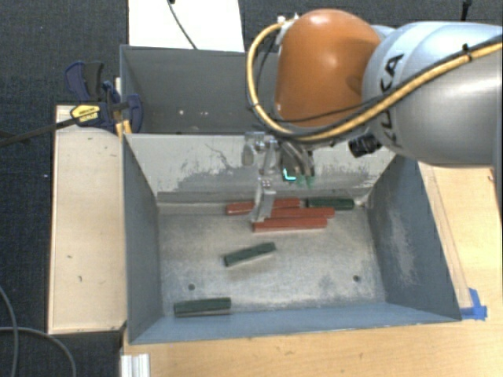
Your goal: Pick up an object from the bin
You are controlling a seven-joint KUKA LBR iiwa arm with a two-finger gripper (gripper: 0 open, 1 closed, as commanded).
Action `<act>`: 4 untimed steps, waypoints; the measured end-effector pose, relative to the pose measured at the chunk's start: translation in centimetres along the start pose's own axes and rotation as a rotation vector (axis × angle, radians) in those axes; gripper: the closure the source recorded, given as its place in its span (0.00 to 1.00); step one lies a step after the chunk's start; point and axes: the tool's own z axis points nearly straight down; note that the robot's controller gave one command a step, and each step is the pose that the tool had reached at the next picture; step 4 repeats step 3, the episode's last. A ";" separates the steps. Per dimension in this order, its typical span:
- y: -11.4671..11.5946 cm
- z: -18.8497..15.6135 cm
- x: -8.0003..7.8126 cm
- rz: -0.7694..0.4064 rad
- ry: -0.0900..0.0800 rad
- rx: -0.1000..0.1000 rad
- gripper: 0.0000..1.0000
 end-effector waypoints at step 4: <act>3.7 3.0 4.3 -0.280 -0.010 -0.003 1.00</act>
Offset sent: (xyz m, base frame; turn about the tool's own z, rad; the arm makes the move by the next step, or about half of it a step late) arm -0.0442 -0.0401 -0.1769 -0.2575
